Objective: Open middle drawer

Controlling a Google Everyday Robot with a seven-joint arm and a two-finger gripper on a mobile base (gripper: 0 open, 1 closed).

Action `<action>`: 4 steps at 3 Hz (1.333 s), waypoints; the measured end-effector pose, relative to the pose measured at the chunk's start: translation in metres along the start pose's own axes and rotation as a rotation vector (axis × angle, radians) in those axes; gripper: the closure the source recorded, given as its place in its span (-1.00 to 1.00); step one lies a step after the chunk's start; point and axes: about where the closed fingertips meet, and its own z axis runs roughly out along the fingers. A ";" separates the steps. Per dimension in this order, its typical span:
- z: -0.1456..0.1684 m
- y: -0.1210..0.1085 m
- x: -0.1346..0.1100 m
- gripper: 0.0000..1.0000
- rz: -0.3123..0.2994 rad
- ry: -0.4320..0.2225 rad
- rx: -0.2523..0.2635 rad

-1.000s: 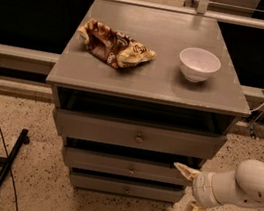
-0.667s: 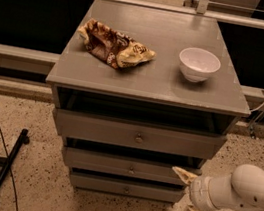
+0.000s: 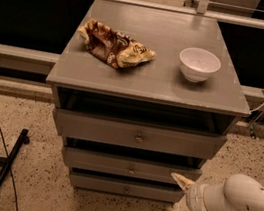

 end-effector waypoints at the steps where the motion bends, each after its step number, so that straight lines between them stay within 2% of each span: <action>1: -0.010 0.018 -0.009 -1.00 -0.012 0.005 -0.003; 2: -0.025 0.064 -0.035 -1.00 -0.046 0.023 0.007; 3: -0.025 0.064 -0.035 -1.00 -0.046 0.023 0.007; 4: -0.017 0.050 -0.030 -1.00 -0.048 0.001 0.019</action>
Offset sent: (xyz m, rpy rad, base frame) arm -0.0864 0.0106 0.0284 -0.0244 -0.0433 0.0265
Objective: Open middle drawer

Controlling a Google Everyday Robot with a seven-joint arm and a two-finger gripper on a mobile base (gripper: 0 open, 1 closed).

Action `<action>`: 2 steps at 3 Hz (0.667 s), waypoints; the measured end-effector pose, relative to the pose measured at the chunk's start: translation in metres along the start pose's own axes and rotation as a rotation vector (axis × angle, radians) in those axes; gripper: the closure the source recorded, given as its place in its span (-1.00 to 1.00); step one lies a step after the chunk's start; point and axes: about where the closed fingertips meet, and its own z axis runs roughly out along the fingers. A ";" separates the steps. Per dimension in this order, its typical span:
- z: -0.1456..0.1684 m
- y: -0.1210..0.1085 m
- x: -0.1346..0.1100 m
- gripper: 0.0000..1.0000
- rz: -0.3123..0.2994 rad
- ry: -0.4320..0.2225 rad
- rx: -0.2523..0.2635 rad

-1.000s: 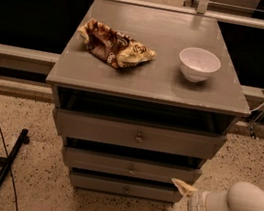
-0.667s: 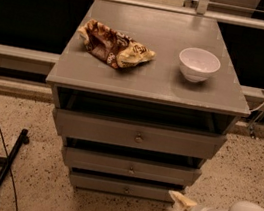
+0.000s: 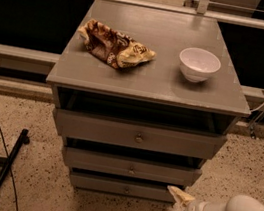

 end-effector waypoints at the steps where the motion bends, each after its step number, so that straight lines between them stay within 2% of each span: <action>1: 0.021 -0.058 0.019 -1.00 -0.003 -0.018 0.035; 2: 0.021 -0.058 0.019 -1.00 -0.003 -0.018 0.035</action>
Offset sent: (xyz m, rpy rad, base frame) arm 0.0426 -0.0013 -0.0124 0.0180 -0.0065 -0.0041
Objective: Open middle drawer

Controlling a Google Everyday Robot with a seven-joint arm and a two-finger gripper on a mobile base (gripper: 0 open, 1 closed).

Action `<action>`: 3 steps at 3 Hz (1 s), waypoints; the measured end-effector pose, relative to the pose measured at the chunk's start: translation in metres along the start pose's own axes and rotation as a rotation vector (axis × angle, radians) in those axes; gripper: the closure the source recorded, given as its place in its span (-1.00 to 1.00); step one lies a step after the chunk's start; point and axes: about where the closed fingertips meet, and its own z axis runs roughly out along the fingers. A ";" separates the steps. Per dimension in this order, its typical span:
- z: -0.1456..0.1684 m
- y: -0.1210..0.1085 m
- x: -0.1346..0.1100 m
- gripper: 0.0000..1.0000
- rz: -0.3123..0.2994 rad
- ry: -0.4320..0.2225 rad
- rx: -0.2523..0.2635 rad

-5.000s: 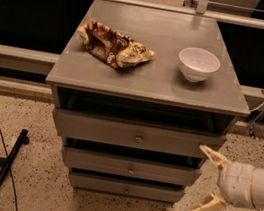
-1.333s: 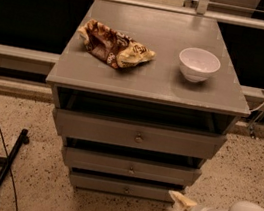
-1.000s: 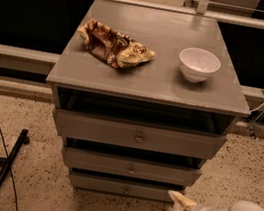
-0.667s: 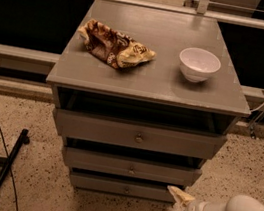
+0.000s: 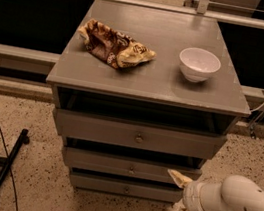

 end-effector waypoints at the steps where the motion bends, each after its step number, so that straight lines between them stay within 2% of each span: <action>1: 0.008 -0.007 0.005 -1.00 -0.033 0.028 0.011; 2: 0.019 -0.017 0.012 -1.00 -0.074 0.056 0.025; 3: 0.033 -0.022 0.019 -1.00 -0.098 0.057 0.026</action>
Offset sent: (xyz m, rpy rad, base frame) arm 0.0418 -0.0003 -0.0248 -0.1091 -0.1127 0.0461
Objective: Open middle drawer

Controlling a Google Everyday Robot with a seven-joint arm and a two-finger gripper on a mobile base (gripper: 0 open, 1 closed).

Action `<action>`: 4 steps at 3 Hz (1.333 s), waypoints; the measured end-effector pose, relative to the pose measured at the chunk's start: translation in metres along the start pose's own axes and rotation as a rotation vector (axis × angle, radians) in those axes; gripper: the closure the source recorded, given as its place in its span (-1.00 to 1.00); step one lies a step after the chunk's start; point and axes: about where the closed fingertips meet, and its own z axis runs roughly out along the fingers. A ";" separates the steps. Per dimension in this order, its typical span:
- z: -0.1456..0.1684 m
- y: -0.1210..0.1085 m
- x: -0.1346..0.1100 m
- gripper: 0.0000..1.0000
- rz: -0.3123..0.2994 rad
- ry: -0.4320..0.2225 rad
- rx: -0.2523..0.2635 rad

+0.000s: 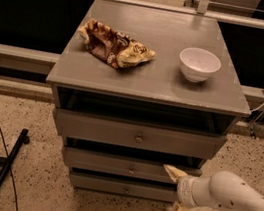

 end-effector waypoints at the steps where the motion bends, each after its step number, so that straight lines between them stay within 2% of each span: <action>1: 0.008 0.004 0.002 -1.00 -0.004 -0.015 -0.003; 2: 0.012 0.002 0.007 -1.00 0.010 -0.023 0.005; 4: 0.024 -0.016 0.022 -1.00 0.058 -0.017 0.017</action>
Offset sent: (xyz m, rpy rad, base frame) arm 0.0119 -0.0055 -0.0180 0.0431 -0.0002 -0.0221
